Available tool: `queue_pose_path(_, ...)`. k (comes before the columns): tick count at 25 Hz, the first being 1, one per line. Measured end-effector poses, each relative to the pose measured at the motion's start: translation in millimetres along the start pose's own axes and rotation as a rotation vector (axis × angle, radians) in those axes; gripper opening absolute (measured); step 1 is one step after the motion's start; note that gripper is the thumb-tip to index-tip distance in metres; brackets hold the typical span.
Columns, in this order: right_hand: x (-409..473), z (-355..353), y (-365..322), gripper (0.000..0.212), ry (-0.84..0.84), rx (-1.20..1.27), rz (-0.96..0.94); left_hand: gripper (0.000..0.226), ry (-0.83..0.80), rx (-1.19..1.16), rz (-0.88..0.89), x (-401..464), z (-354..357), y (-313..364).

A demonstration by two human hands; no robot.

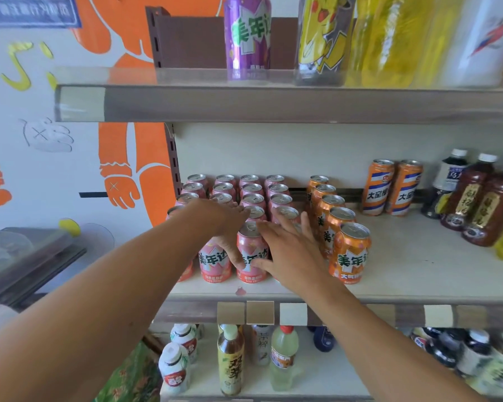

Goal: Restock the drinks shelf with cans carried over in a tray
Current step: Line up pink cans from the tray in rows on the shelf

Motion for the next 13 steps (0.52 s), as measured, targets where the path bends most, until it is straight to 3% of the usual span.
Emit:
queue_pose_path(6, 5, 5, 2, 0.069, -0.032, -0.004, 0.024, 0.120, 0.054, 0.121, 0.006, -7, -8, 17)
queue_pose_path(13, 8, 4, 0, 0.063, -0.028, -0.007, 0.013, 0.116, 0.020, 0.109, -0.004, -11, -3, 19)
Point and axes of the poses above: each hand's wrist, its own x-axis towards the middle knuckle, its own z-axis out of the palm, y = z × x, the point moved 10 cm from there along x, towards the middle knuckle, and after that the axes turned 10 degrees about z, right-handed, at the moved point
